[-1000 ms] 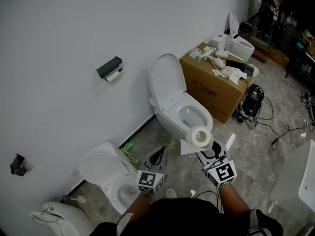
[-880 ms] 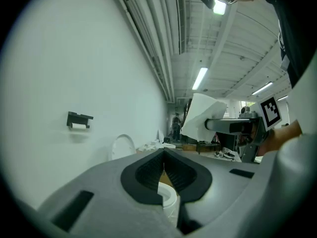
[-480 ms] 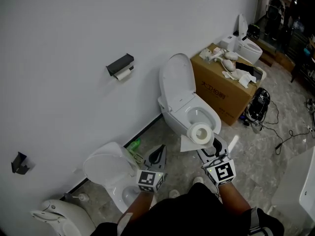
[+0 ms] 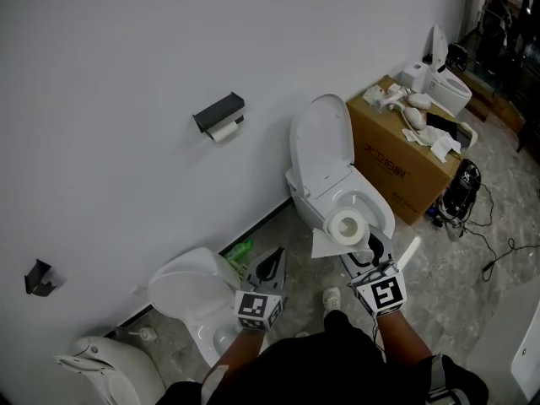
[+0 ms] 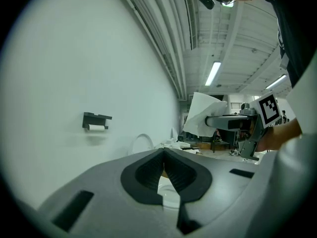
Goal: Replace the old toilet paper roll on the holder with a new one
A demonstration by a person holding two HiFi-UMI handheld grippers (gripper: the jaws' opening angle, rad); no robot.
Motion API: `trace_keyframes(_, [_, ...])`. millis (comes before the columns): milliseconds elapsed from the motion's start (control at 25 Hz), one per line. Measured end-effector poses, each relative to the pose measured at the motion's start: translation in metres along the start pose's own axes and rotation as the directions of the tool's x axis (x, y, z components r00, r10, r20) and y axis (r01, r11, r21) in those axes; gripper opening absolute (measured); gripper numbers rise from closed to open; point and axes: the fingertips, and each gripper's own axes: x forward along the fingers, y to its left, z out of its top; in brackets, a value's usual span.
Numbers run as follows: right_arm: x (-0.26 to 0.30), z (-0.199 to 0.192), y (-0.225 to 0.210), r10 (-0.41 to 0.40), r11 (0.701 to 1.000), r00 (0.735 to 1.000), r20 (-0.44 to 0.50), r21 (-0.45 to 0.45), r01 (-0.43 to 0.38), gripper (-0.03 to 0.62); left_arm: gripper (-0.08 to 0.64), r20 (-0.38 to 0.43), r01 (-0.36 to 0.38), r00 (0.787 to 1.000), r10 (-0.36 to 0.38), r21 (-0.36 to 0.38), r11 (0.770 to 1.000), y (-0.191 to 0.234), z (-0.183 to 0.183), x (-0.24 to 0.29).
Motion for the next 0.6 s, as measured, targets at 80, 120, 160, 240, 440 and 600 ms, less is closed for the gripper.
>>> trace_keyframes(80, [0.016,0.0,-0.01,0.012,1.0,1.0,0.006,0.0,-0.012,0.235,0.006,-0.003,-0.018,1.0,0.018,-0.005,1.0,0.009,0.005,0.012])
trace_keyframes(120, [0.023,-0.001,-0.014,0.021,1.0,1.0,0.008,-0.006,-0.021,0.235,0.006,-0.004,-0.027,1.0,0.027,-0.003,1.0,0.014,0.007,0.018])
trace_keyframes(160, [0.03,-0.001,-0.02,0.03,0.999,1.0,0.01,-0.013,-0.03,0.235,0.006,-0.005,-0.037,0.999,0.037,-0.004,0.999,0.018,0.008,0.025])
trace_keyframes(240, [0.044,-0.003,-0.031,0.048,0.999,0.999,0.012,-0.014,-0.048,0.235,0.006,-0.006,-0.057,0.998,0.057,-0.008,0.998,0.025,0.011,0.038])
trace_keyframes(440, [0.083,-0.012,-0.062,0.102,0.995,0.995,0.009,0.02,-0.102,0.236,0.006,-0.02,-0.116,0.993,0.116,0.012,0.993,0.045,0.016,0.074])
trace_keyframes(600, [0.115,-0.02,-0.085,0.159,0.986,0.987,0.014,0.044,-0.16,0.236,0.006,-0.016,-0.19,0.981,0.191,0.062,0.98,0.064,0.022,0.101])
